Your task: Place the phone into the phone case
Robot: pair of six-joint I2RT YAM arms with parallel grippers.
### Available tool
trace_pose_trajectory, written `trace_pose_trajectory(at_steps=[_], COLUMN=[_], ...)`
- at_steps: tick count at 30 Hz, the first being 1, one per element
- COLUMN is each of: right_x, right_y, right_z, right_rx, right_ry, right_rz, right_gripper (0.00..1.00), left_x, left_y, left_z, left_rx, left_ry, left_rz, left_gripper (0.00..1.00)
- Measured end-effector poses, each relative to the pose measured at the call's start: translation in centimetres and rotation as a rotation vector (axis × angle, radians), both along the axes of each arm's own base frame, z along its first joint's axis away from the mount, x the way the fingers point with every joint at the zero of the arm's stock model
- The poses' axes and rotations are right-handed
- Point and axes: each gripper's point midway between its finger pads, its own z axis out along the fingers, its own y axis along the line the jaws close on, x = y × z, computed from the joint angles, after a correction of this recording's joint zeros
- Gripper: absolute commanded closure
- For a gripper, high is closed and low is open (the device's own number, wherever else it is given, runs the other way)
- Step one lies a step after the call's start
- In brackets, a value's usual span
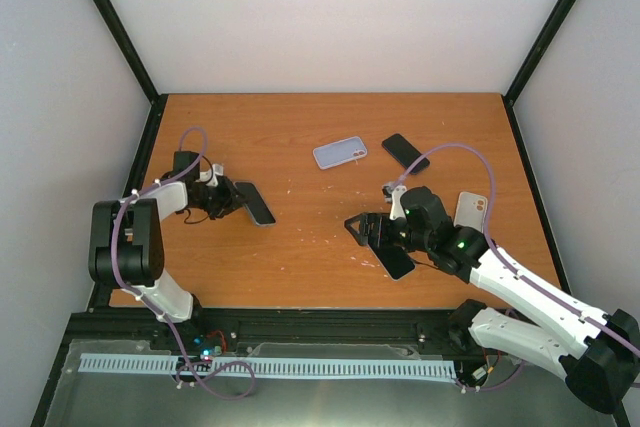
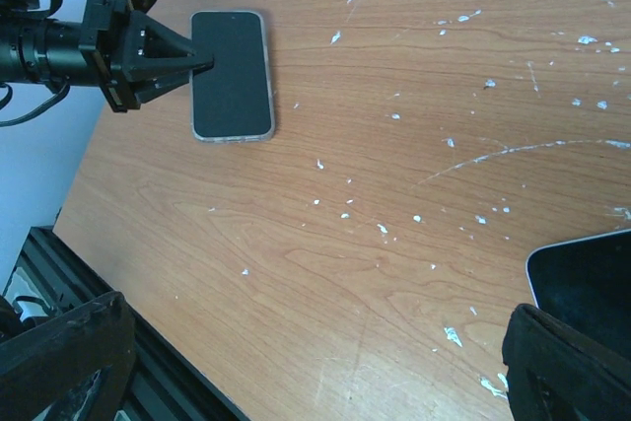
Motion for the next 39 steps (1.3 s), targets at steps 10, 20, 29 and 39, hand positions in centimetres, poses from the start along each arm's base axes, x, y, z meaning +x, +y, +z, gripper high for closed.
trace_pose_trajectory(at_steps=[10, 20, 29, 39], right_x=[0.2, 0.7, 2.7, 6.6], right_y=[-0.6, -2.1, -5.3, -13.7], right_z=[-1.1, -2.6, -4.0, -6.6], right_rx=[-0.032, -0.120, -0.289, -0.534], right_ry=[0.039, 0.084, 0.113, 0.192], right_rz=[-0.042, -0.129, -0.278, -0.529], right_gripper=[0.00, 0.00, 0.23, 0.70], left_x=[-0.4, -0.6, -0.7, -2.5], left_y=[1.4, 2.2, 1.2, -0.9], left_z=[-1.2, 0.1, 5.8, 10.3], left_rx=[0.093, 0.150, 0.118, 0.041], left_ry=[0.033, 0.001, -0.188, -0.357], left_rz=[0.030, 0.050, -0.002, -0.116], left_gripper=[0.69, 0.28, 0.00, 0.01])
